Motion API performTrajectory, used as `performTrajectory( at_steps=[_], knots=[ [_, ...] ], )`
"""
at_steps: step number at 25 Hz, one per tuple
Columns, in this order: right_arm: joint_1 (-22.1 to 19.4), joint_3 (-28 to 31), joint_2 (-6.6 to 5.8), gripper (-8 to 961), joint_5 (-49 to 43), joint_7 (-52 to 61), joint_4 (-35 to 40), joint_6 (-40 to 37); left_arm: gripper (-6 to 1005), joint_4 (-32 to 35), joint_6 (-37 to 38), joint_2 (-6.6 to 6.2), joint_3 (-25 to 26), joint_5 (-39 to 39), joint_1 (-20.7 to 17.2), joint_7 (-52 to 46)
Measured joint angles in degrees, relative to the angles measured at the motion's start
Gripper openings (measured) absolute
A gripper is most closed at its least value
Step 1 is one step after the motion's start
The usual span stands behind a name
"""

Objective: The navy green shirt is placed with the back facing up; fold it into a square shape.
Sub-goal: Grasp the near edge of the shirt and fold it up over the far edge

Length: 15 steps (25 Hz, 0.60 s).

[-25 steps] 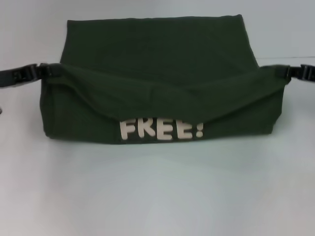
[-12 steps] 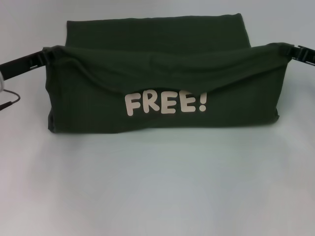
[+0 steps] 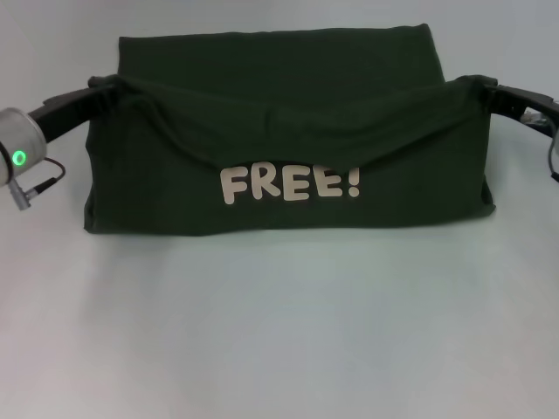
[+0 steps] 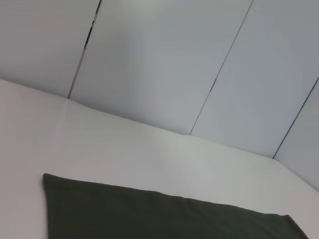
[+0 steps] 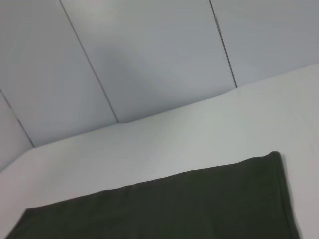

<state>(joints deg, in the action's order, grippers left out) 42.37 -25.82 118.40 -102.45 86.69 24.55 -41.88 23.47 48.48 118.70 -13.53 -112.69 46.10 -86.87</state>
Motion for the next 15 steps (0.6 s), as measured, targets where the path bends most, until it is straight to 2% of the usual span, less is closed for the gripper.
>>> performTrajectory(
  at_steps=[8,15],
  knots=[
    [1.87,-0.03,1.12,66,7.77,-14.09,-4.04,7.69,40,-2.91,-2.56,0.93,0.18,7.01,0.15,8.63],
    [2.45,-0.03,1.19,68,15.54,-24.27,-6.59,9.87,40,-5.1,-6.19,1.55,0.2,10.36,0.46,14.39]
  ],
)
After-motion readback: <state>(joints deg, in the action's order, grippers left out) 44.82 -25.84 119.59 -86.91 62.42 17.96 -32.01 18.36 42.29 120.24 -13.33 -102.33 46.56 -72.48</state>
